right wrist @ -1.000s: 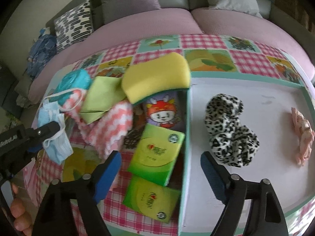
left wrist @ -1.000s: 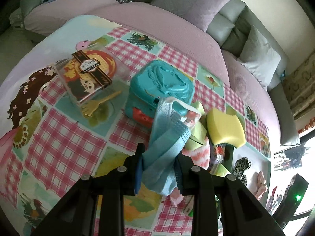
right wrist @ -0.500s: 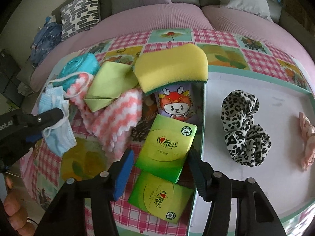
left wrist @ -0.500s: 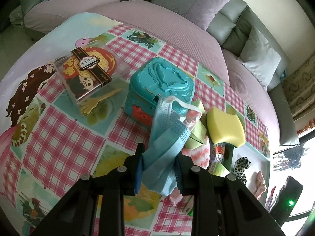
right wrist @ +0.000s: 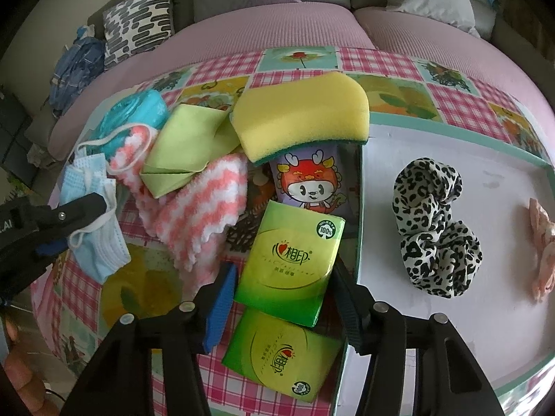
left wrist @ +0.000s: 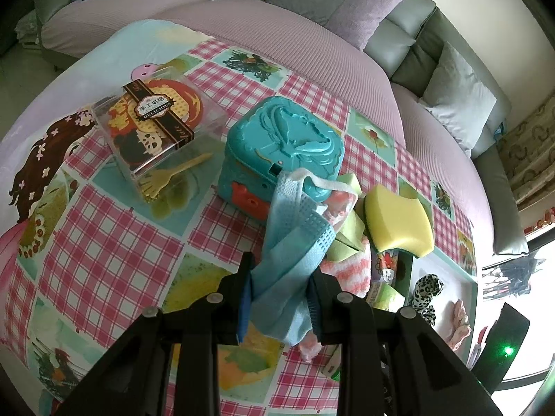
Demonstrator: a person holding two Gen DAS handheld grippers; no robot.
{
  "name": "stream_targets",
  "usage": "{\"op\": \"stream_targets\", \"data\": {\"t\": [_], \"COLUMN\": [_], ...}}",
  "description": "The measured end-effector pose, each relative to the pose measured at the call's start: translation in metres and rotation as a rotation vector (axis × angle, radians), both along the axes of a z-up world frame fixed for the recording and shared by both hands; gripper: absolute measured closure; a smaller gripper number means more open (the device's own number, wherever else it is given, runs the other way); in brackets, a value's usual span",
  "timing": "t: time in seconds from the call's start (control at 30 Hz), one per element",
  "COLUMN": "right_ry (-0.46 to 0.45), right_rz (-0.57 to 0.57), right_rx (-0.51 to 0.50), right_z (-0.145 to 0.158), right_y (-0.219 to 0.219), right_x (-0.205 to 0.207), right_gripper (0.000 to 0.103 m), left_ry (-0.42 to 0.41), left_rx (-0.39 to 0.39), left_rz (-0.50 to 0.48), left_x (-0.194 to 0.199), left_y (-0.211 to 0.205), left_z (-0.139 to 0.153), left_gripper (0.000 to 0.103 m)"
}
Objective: Organize soft objects
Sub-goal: 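Grasp a green tissue pack with the right tool while the left tool holds the mask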
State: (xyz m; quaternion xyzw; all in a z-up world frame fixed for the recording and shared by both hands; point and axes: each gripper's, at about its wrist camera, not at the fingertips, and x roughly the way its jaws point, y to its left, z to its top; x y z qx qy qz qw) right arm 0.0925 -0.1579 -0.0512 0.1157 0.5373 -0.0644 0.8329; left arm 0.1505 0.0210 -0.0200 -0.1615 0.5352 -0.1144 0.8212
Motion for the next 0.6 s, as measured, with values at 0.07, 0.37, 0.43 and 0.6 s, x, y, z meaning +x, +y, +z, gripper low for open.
{"op": "stream_targets", "data": {"t": [0.07,0.37,0.43,0.6], "right_ry": [-0.002,-0.057,-0.066,-0.102], "right_rz": [-0.005,-0.026,-0.032,-0.036], "right_rx": [0.001,0.012,0.013,0.014], "right_z": [0.001,0.018,0.021,0.031], "right_y": [-0.001,-0.007,-0.008,-0.009], "right_x": [-0.001,-0.01,-0.012,-0.017], "right_gripper": [0.046,0.048,0.048,0.048], "left_ry": [-0.002,-0.038,-0.053,-0.096], "left_rx": [0.0,-0.004,-0.007,-0.008], "left_rz": [-0.001,-0.005,-0.008,-0.011], "left_x": [0.0,-0.004,-0.006,-0.011], "left_y": [0.0,0.0,-0.001,-0.003], "left_z": [0.0,0.01,0.014,0.027], "left_gripper": [0.074,0.074,0.074,0.074]}}
